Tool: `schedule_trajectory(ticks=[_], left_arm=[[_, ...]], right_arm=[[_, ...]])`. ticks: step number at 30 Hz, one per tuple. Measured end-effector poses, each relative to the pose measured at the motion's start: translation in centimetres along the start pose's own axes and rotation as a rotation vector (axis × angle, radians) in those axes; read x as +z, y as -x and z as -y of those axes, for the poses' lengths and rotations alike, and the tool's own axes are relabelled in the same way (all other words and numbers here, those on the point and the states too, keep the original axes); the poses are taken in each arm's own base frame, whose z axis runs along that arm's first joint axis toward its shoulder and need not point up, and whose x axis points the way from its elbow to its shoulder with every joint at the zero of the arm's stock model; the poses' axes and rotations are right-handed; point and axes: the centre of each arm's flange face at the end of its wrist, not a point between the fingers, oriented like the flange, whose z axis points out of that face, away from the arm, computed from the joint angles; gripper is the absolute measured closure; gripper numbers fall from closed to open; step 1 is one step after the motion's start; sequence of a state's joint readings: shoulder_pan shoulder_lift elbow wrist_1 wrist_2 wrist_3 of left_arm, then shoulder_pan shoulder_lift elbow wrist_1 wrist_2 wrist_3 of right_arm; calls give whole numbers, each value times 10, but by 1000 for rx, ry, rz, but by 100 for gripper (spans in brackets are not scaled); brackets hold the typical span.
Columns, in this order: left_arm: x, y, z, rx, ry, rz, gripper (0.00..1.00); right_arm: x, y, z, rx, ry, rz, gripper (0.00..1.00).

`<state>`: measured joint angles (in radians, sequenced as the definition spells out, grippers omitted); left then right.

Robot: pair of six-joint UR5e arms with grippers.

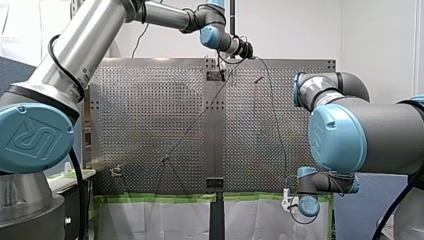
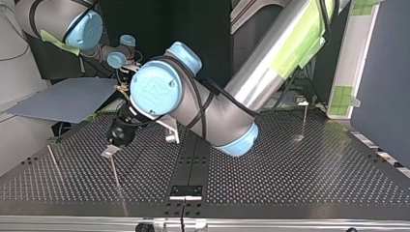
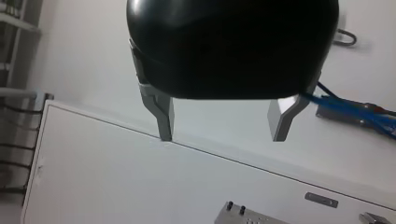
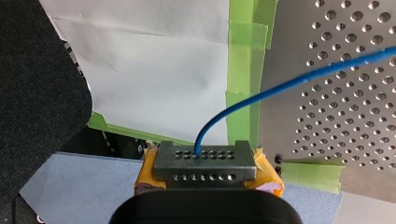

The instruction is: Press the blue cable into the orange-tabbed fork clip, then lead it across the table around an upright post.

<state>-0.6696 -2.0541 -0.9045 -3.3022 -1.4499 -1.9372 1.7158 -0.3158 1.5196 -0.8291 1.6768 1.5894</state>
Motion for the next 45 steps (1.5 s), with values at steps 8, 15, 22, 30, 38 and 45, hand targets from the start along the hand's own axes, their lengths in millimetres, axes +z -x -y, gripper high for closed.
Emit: schedule_trajectory(ticks=[8, 15, 22, 30, 38, 45], left_arm=[[11, -33, -18, -69, 85, -57, 0], [9, -34, -29, -46, 164, -59, 0], [7, -34, -33, -29, 203, -58, 0], [7, -34, -33, -28, 205, -58, 0], [6, -34, -34, -30, 231, -52, 0], [0, -35, -40, -21, 308, -65, 0]], right_arm=[[0, 0, 0, 2, 0, 0, 100], [0, 0, 0, 3, 0, -1, 100], [0, 0, 0, 6, 0, -1, 100], [0, 0, 0, 12, 0, -2, 100], [0, 0, 0, 17, 0, -2, 100], [0, 0, 0, 16, 0, -1, 100]])
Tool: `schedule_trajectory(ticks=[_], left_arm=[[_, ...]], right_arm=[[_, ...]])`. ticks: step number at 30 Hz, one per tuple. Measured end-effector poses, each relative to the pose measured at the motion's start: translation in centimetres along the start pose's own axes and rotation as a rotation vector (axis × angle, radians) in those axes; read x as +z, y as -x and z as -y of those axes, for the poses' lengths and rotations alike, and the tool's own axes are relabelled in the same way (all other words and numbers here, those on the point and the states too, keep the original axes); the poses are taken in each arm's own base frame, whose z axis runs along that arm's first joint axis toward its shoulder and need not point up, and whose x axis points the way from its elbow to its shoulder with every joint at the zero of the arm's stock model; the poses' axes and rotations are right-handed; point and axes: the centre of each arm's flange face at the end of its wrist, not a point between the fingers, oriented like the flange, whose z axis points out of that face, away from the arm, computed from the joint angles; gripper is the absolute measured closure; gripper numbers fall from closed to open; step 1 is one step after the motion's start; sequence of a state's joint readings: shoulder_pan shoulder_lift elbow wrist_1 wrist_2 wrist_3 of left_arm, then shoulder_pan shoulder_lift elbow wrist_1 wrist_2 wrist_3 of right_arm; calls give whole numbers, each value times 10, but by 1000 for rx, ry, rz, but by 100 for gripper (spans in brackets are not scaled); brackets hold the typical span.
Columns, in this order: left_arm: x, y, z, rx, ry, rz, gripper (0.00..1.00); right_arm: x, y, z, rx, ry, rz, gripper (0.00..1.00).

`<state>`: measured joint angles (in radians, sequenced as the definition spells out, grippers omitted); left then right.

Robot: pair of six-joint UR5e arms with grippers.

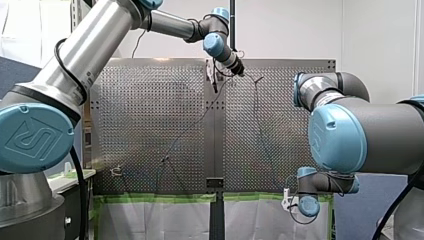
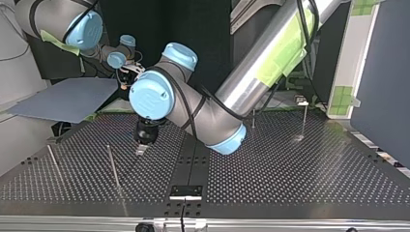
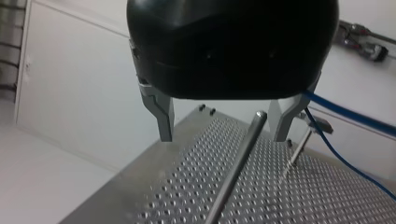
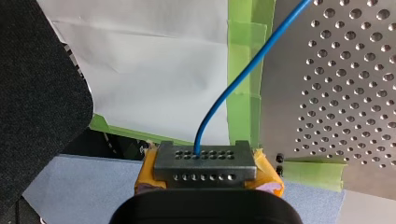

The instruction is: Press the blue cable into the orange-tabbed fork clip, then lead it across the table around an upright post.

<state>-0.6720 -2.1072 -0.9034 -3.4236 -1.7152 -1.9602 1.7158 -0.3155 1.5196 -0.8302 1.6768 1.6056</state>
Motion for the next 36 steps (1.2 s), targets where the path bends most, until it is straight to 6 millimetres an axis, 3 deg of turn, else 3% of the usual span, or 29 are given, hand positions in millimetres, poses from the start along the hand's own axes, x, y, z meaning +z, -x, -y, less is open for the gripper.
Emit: schedule_trajectory(ticks=[15, 24, 36], left_arm=[[-5, -1, -7, 19, 100, 5, 0], [-6, -28, -22, 106, 151, -47, 0], [-10, -71, -54, 231, 282, -102, 0]], right_arm=[[0, 0, 0, -2, -2, 0, 100], [-1, -3, 1, -24, -2, 4, 100], [-19, -57, 9, -22, -14, -18, 100]])
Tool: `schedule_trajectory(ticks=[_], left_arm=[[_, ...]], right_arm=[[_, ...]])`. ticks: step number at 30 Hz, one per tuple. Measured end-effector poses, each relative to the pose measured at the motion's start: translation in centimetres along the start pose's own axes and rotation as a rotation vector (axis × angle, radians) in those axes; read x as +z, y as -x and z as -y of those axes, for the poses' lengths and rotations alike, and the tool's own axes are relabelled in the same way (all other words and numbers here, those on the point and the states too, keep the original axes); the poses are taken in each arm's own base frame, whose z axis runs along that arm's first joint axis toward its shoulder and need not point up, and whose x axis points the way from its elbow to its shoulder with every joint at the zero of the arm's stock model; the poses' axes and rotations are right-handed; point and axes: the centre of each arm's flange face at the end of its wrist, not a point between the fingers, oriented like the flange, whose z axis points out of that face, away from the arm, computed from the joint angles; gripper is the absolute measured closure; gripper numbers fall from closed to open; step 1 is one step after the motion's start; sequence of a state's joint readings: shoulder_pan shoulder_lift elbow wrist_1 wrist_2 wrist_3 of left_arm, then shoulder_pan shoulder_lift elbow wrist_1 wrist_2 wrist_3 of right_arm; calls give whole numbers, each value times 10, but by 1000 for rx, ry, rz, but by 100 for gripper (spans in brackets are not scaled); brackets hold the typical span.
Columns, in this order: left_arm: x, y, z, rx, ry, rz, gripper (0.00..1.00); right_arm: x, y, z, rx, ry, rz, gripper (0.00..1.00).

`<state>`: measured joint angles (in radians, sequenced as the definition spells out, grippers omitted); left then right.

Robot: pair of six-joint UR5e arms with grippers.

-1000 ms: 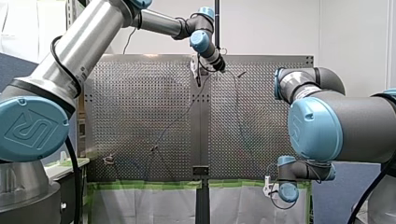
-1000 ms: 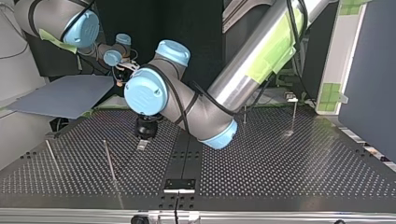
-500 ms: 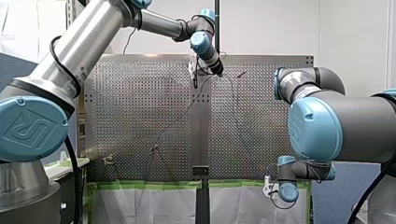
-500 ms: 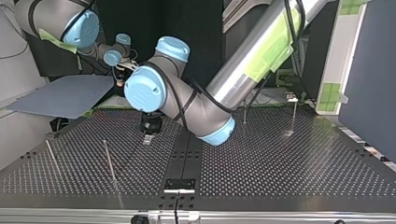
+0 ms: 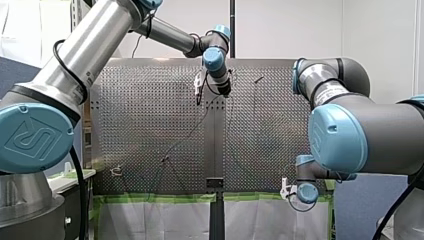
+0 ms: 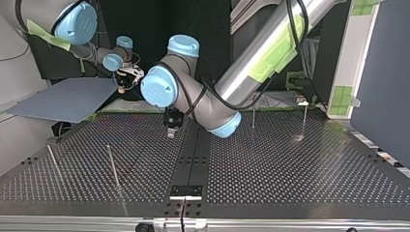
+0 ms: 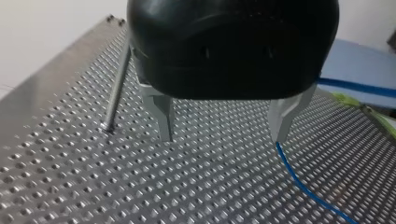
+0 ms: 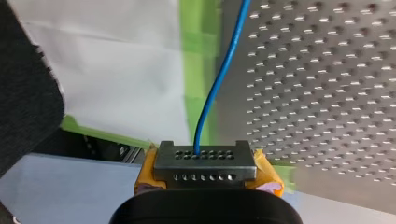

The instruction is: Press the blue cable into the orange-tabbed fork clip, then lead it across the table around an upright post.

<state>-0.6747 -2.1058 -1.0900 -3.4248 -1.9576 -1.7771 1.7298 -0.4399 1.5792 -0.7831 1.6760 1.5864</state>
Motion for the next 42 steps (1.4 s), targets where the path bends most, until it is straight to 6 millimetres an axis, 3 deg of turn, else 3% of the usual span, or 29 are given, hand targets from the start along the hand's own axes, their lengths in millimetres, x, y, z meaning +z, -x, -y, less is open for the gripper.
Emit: schedule_trajectory(ticks=[6, 21, 30, 42], left_arm=[[1, -16, -4, 16, 17, -27, 0], [0, -19, 1, 17, -37, -43, 0], [1, -18, 2, 11, -46, -35, 0], [2, -18, 3, 4, -52, -27, 0]], right_arm=[[-3, -32, 5, 38, -5, -21, 100], [-10, -119, 13, 142, -47, -71, 100], [-4, -194, 22, 144, -84, -145, 100], [-17, -323, 37, 137, -127, -267, 100]])
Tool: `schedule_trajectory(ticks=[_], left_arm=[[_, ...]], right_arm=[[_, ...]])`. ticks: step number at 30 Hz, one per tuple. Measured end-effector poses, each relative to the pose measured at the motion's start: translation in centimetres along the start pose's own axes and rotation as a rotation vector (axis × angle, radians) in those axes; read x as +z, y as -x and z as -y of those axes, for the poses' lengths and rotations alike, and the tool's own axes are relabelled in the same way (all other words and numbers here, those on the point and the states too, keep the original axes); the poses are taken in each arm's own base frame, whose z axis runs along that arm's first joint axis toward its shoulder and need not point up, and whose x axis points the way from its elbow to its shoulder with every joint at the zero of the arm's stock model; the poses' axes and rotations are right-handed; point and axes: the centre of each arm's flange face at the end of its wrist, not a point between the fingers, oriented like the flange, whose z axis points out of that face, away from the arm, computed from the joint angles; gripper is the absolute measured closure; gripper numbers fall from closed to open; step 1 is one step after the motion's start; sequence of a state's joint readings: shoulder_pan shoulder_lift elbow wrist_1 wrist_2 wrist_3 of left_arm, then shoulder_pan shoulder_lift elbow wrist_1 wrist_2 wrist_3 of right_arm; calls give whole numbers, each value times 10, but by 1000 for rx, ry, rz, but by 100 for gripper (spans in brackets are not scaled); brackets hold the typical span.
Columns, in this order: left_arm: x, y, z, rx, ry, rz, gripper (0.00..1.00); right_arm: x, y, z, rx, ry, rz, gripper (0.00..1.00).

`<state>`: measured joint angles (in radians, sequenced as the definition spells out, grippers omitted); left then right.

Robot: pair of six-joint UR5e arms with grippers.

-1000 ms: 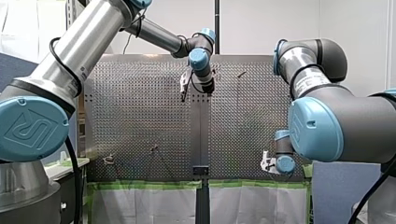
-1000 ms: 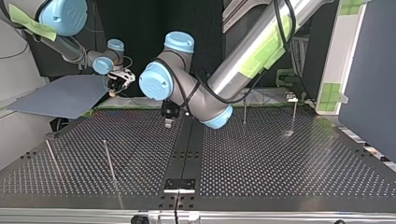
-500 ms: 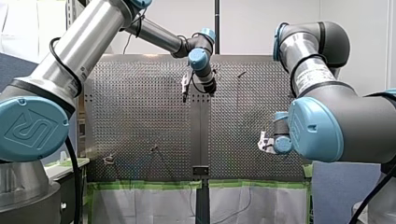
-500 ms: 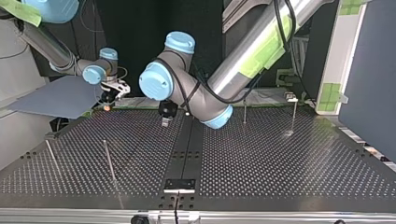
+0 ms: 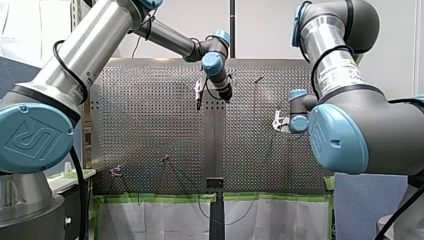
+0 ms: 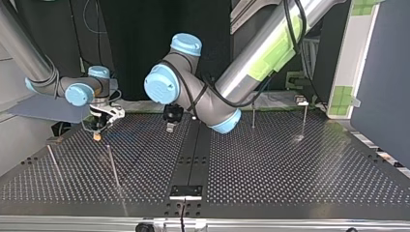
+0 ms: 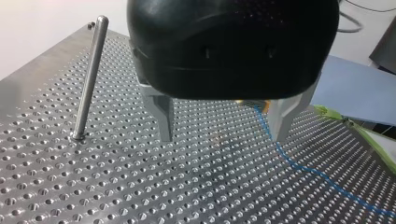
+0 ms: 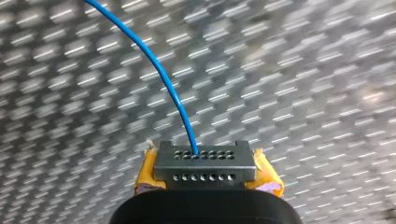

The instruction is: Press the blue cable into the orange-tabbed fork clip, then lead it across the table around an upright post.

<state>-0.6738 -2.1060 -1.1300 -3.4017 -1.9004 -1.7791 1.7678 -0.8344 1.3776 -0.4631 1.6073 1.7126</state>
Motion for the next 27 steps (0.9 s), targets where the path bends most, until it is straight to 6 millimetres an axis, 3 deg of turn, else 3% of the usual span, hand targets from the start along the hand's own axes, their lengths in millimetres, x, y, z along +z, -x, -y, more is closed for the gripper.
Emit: schedule_trajectory(ticks=[7, 27], left_arm=[[1, 0, 0, -7, -1, 4, 0], [0, 0, 3, -34, -6, 5, 0]], right_arm=[[-9, -56, 16, 0, -17, -25, 100], [-53, -184, 36, 10, -41, -140, 100]])
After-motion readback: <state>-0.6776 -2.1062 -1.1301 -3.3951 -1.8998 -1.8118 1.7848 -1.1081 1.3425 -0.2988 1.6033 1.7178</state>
